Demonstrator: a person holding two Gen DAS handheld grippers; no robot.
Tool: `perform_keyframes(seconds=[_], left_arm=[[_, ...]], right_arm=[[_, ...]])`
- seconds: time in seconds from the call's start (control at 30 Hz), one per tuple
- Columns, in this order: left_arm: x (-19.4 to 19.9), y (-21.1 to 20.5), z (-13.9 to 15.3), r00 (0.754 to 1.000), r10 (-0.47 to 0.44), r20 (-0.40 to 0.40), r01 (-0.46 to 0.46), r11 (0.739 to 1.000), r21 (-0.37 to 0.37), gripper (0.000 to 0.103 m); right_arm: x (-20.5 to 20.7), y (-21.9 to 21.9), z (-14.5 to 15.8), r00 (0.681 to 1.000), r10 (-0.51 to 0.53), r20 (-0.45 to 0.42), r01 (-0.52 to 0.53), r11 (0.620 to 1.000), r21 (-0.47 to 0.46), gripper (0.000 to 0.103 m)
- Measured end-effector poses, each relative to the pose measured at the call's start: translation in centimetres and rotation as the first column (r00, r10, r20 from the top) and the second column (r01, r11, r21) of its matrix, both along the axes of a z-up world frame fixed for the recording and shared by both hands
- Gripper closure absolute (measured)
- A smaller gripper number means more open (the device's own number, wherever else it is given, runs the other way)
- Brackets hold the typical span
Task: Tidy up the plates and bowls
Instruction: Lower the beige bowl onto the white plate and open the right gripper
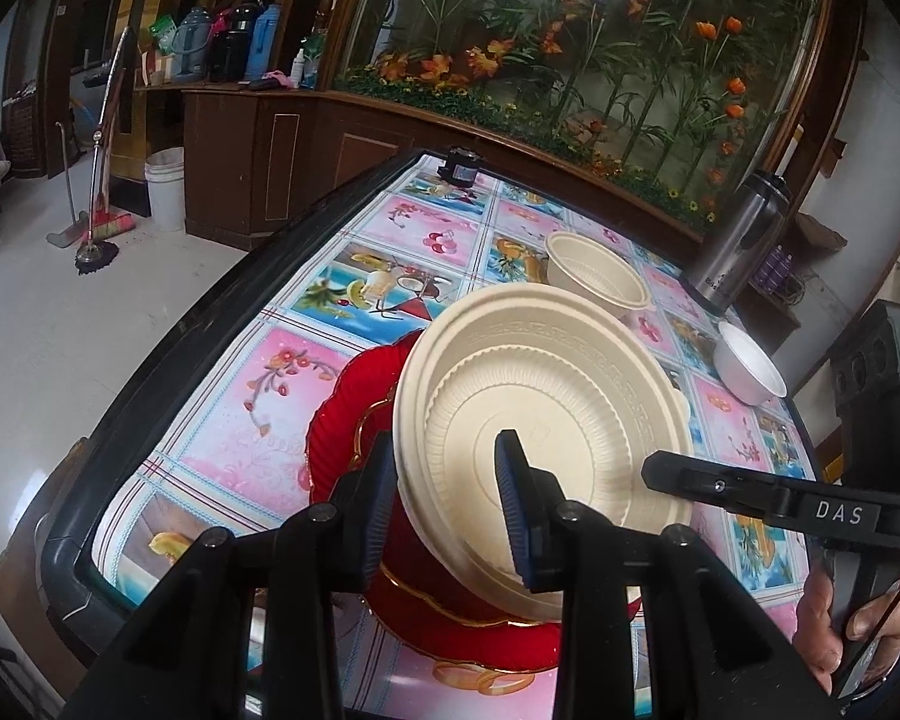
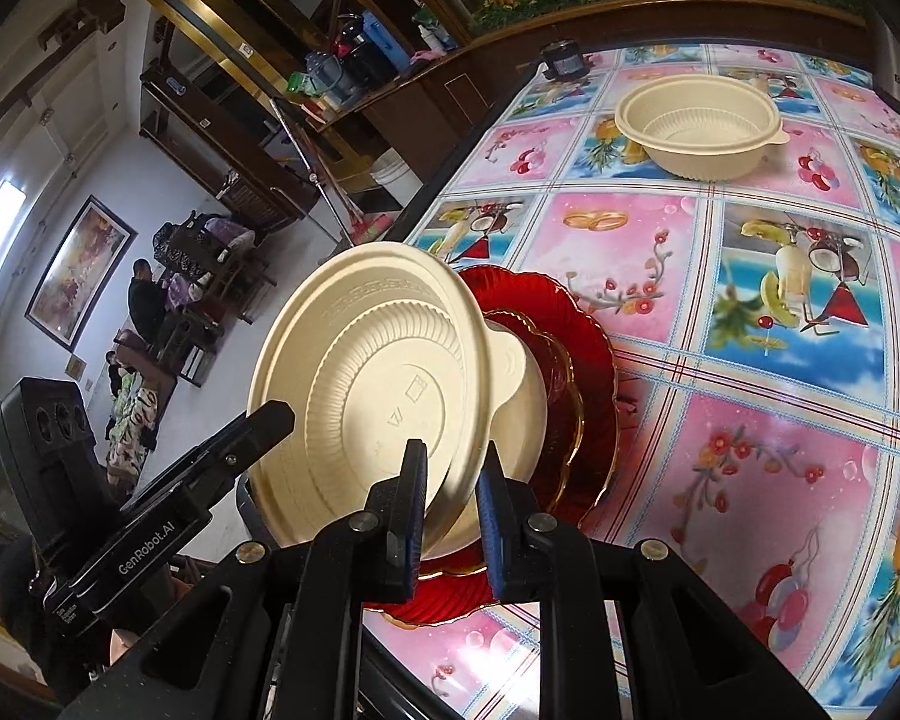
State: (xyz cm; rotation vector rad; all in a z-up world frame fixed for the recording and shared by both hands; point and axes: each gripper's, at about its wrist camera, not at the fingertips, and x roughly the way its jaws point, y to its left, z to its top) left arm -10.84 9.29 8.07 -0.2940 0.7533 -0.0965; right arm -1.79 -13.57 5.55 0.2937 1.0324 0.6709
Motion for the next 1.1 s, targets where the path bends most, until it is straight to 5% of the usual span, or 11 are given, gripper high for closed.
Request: perform_keyframes(seconds=[0.83, 1.1], left_arm=[[0.6, -0.1, -1.0, 0.999, 0.013, -0.030, -0.013, 1.000, 0.000, 0.072], [0.4, 0.4, -0.9, 0.999, 0.037, -0.018, -0.038, 0.999, -0.003, 0.053]], right_arm=[[0.9, 0.0, -1.4, 0.999, 0.002, -0.035, -0.002, 1.000, -0.004, 0.083], [0.7, 0.2, -1.4, 1.000, 0.008, -0.022, -0.008, 1.000, -0.011, 0.077]])
